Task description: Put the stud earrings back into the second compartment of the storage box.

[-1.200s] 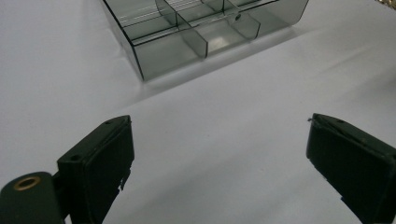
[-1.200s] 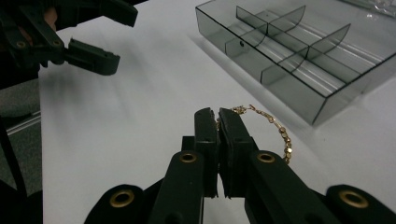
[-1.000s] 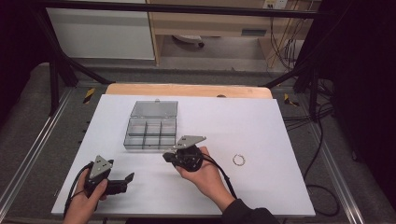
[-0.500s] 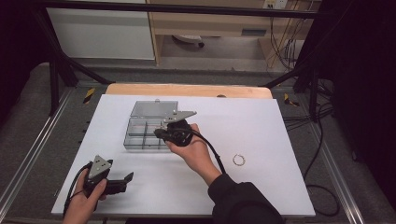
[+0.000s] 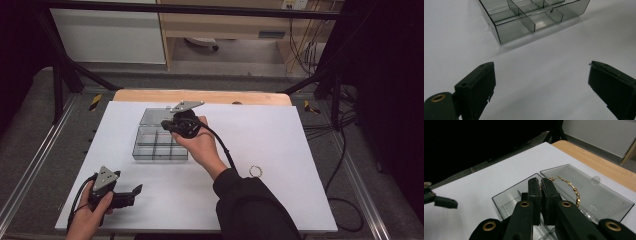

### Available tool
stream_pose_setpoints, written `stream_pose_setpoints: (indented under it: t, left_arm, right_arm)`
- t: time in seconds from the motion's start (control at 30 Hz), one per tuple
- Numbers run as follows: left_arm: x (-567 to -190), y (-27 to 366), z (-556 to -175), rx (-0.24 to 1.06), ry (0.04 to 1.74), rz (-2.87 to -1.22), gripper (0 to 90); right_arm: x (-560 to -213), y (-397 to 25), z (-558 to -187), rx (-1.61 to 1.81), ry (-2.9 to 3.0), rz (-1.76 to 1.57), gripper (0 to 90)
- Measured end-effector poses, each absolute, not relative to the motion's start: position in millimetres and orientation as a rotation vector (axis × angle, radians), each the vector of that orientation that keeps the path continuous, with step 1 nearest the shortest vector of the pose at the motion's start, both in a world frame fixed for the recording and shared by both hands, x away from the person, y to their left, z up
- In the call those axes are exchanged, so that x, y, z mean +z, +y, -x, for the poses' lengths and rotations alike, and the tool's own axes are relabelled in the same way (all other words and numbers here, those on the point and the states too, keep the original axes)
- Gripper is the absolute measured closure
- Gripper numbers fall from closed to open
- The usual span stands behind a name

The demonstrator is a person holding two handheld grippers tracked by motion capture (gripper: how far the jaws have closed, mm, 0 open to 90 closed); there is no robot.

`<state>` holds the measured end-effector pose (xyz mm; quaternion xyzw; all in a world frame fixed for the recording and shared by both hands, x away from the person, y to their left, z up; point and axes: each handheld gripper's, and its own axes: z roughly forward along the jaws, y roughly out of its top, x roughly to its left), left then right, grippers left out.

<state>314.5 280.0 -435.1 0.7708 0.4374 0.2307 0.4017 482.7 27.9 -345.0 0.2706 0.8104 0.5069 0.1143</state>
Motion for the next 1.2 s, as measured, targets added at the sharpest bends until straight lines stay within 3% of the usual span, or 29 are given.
stream_pose_setpoints:
  t: [0.73, 1.2]
  left_arm:
    - [-435.3, 278.0, -316.0, 0.574, 1.091, -1.967, 8.2]
    - [-436.1, 277.8, -315.7, 0.573, 1.09, -1.974, 8.2]
  right_arm:
    - [-365.4, 52.8, -529.8, 1.428, 2.39, -0.896, 87.5]
    - [-378.8, 60.7, -539.6, 1.407, 2.414, -0.932, 87.4]
